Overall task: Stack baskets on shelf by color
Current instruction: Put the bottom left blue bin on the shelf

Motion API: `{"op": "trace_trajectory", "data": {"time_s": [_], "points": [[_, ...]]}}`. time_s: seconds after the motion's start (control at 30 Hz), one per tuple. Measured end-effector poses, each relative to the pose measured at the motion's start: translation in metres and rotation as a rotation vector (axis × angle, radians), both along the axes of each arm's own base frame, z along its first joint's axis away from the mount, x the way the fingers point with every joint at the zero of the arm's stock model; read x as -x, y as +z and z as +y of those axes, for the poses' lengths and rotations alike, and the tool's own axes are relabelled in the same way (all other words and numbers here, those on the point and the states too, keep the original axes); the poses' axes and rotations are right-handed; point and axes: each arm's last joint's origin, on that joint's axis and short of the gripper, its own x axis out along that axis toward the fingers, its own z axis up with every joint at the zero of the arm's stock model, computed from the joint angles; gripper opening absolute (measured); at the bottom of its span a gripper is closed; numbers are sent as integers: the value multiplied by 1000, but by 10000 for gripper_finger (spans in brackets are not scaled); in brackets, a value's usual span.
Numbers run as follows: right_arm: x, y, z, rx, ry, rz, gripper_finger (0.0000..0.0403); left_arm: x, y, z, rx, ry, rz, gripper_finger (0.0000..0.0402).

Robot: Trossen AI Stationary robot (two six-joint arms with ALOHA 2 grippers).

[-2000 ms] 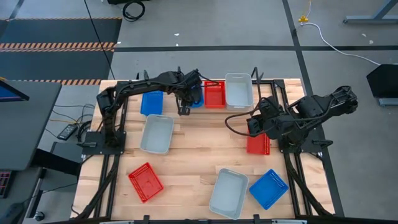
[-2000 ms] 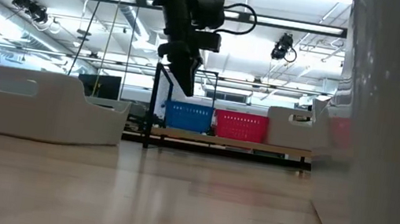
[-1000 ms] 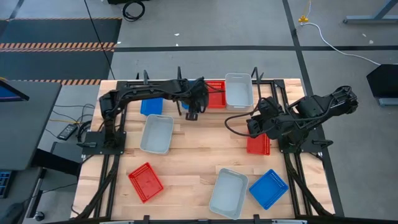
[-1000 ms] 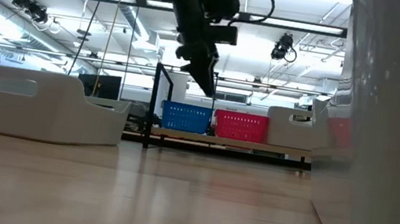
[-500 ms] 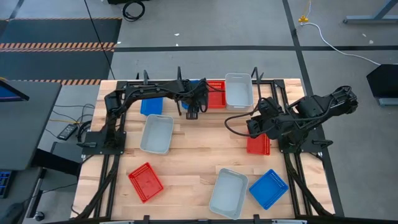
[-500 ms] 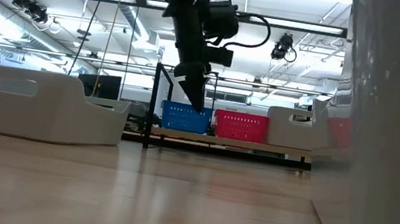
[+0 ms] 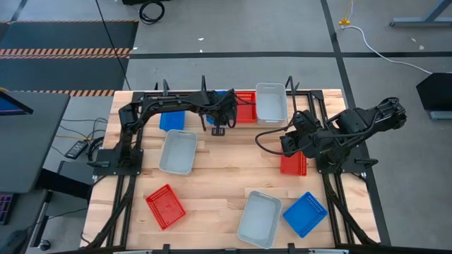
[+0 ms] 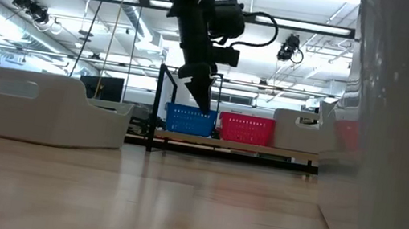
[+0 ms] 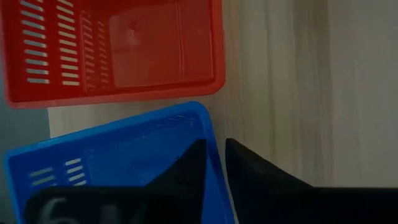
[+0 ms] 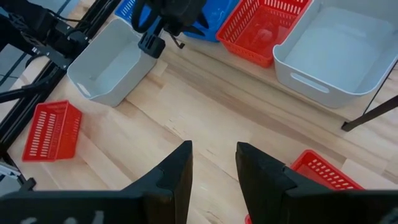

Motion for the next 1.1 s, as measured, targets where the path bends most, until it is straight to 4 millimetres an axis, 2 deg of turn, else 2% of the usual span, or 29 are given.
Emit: {"op": "trace_trajectory", "data": {"time_s": [0.33,0.7,1.1], "points": [[0,0,0,1,0,1,129,0,0,0,4,9,0,28],[0,0,0,1,0,1,129,1,0,0,28,64,-12,48],[0,0,0,1,0,1,129,4,-1,5,67,178,-27,29]]}}
